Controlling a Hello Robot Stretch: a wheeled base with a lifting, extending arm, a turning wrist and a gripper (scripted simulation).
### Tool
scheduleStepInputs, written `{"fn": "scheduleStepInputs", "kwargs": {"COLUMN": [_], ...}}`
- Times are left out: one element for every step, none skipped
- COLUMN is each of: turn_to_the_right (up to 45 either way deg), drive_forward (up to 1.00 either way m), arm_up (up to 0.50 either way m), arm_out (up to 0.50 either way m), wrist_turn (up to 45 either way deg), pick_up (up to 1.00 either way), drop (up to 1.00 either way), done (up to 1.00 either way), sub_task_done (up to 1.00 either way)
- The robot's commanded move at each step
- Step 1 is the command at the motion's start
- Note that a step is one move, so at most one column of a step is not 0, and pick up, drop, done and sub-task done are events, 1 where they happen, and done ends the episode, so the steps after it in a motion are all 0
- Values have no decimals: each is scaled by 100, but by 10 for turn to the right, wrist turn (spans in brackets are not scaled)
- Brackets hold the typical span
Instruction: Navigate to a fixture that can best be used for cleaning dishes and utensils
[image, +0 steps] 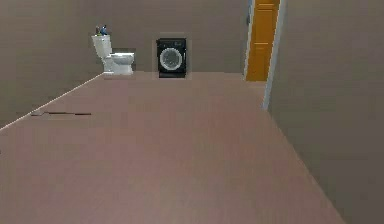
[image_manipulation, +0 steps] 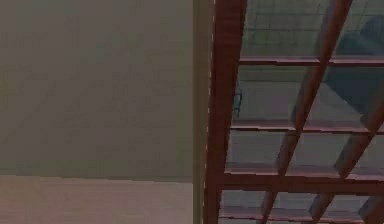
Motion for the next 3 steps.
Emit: {"fn": "scheduleStepInputs", "kwargs": {"turn_to_the_right": [0, -450, -150], "drive_forward": [30, 0, 0], "arm_up": [0, 0, 0], "arm_out": [0, 0, 0], "wrist_turn": [0, 0, 0], "pick_up": [0, 0, 0], "drop": [0, 0, 0], "done": [0, 0, 0], "sub_task_done": [0, 0, 0]}}
